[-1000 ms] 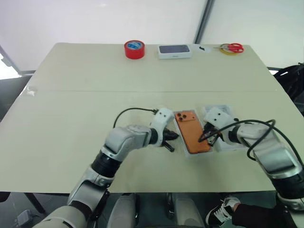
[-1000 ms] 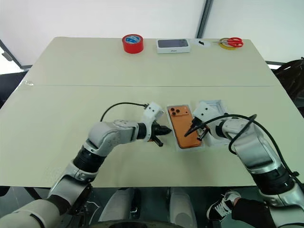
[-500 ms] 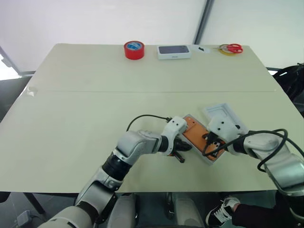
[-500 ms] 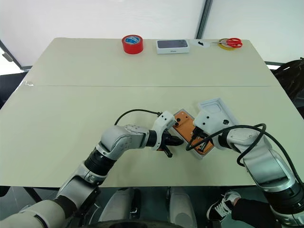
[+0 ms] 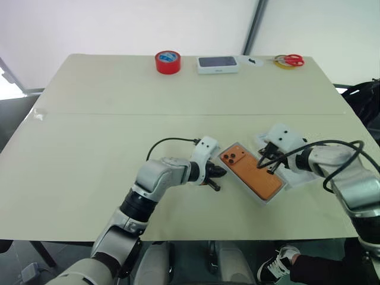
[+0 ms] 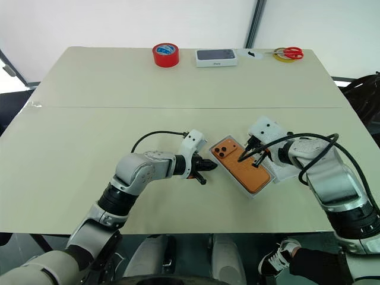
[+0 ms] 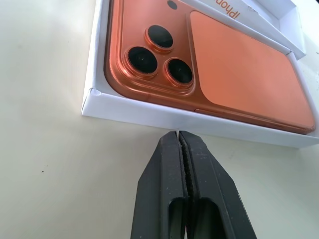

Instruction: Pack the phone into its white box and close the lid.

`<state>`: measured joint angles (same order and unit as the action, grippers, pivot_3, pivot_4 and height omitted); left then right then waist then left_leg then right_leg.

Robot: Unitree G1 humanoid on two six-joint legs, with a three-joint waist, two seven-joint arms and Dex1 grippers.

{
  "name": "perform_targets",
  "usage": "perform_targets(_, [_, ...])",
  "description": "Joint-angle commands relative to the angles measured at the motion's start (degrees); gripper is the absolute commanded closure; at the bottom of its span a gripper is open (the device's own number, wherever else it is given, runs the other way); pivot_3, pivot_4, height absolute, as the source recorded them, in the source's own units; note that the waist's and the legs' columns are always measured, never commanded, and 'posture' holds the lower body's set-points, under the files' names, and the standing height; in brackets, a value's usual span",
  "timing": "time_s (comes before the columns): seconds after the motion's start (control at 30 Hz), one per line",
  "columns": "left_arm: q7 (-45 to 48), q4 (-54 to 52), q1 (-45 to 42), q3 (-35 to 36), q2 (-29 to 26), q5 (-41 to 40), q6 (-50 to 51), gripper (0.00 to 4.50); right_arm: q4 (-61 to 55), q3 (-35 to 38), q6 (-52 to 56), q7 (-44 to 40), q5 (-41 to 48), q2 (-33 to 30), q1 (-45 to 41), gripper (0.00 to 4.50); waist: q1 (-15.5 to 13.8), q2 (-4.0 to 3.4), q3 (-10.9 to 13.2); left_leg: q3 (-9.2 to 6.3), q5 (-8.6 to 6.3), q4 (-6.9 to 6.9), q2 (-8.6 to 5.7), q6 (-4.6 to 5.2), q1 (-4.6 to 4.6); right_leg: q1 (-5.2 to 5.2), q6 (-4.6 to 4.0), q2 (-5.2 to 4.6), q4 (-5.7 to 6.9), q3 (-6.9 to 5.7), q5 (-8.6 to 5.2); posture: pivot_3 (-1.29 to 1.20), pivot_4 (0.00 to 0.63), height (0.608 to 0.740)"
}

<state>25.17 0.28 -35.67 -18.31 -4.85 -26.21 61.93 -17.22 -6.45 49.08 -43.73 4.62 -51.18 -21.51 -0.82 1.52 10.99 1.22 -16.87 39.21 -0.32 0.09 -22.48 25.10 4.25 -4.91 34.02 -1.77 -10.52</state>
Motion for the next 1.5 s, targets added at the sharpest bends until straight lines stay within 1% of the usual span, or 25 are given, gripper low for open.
perform_targets(0.03, [-0.2, -2.2, 0.1, 1.0, 0.9, 0.1, -0.2, 4.42, 3.2, -1.2, -3.4, 0.5, -2.1, -0.5, -0.6, 4.5, 0.1, 0.0, 0.0, 0.01, 0.0, 0.0, 0.0, 0.0, 0.0, 0.01, 0.0, 0.0, 0.0, 0.01, 0.0, 0.0, 0.15, 0.732])
perform_targets(0.2, [-0.5, -2.9, 0.3, 1.0, 1.3, 0.1, 0.2, 4.42, 3.9, -2.6, -5.1, -1.4, -2.4, -1.1, 0.8, 4.5, 0.0, 0.0, 0.0, 0.01, 0.0, 0.0, 0.01, 0.0, 0.01, 0.01, 0.01, 0.02, 0.03, 0.01, 0.01, 0.0, 0.15, 0.732])
perform_targets(0.47, [-0.6, -0.4, -1.2, 1.2, 2.7, 0.9, -0.8, 4.42, -4.8, -1.0, -5.1, -7.3, 0.3, -5.5, 7.0, 4.5, 0.0, -0.01, 0.0, 0.0, 0.0, 0.0, 0.02, 0.01, 0.02, -0.01, 0.03, 0.03, 0.02, 0.01, 0.0, 0.0, 0.15, 0.732])
perform_targets(0.67, [0.5, 1.9, -2.8, 1.1, 3.6, 2.0, -2.1, 4.42, -9.1, 0.2, -3.5, -7.5, 1.1, -5.7, 10.1, 4.5, 0.1, -0.01, 0.0, 0.0, 0.0, 0.0, 0.04, 0.01, 0.04, -0.01, 0.1, 0.07, 0.04, 0.01, -0.05, 0.0, 0.15, 0.732])
perform_targets(0.93, [1.4, 1.1, -2.0, 0.7, 3.3, 2.5, -2.0, 4.42, -10.2, 0.5, -1.9, -7.1, 1.3, -5.3, 10.4, 4.5, 0.0, -0.01, 0.0, -0.01, 0.0, 0.0, 0.04, 0.01, 0.04, -0.01, 0.02, 0.07, 0.04, 0.01, 0.0, 0.0, 0.15, 0.732])
perform_targets(1.3, [1.1, 1.4, -1.9, 1.6, 3.2, 3.1, -1.9, 4.42, -10.2, 0.5, -2.7, -7.7, 1.5, -6.4, 10.5, 4.5, 0.0, -0.01, 0.0, -0.01, 0.0, 0.0, 0.04, 0.01, 0.04, -0.01, 0.02, 0.07, 0.04, 0.01, 0.0, 0.0, 0.15, 0.732])
perform_targets(1.4, [0.8, 0.3, -1.3, 2.6, 2.2, 3.1, -1.8, 4.42, -9.5, 3.6, -2.0, -9.8, 2.9, -8.6, 10.1, 4.5, 0.0, -0.02, 0.0, 0.0, 0.0, 0.0, 0.04, 0.01, 0.04, -0.01, 0.03, 0.07, 0.05, 0.01, 0.0, 0.0, 0.15, 0.732])
perform_targets(1.47, [0.8, -1.0, -0.7, 3.5, 0.8, 3.1, -1.9, 4.5, -9.1, 6.8, 0.1, -11.5, 5.5, -9.7, 9.0, 3.95, 0.1, -0.02, 0.0, 0.0, 0.0, 0.01, 0.04, 0.01, 0.04, -0.01, 0.03, 0.07, 0.06, 0.02, 0.0, 0.0, 0.15, 0.732])
perform_targets(1.5, [0.9, -1.8, -0.3, 4.0, 0.1, 3.0, -2.1, 4.5, -8.8, 7.9, 0.3, -11.8, 6.2, -10.2, 8.5, 3.59, 0.1, -0.02, 0.0, 0.0, 0.0, 0.0, 0.04, 0.01, 0.04, -0.01, 0.03, 0.07, 0.06, 0.02, 0.01, 0.0, 0.15, 0.732])
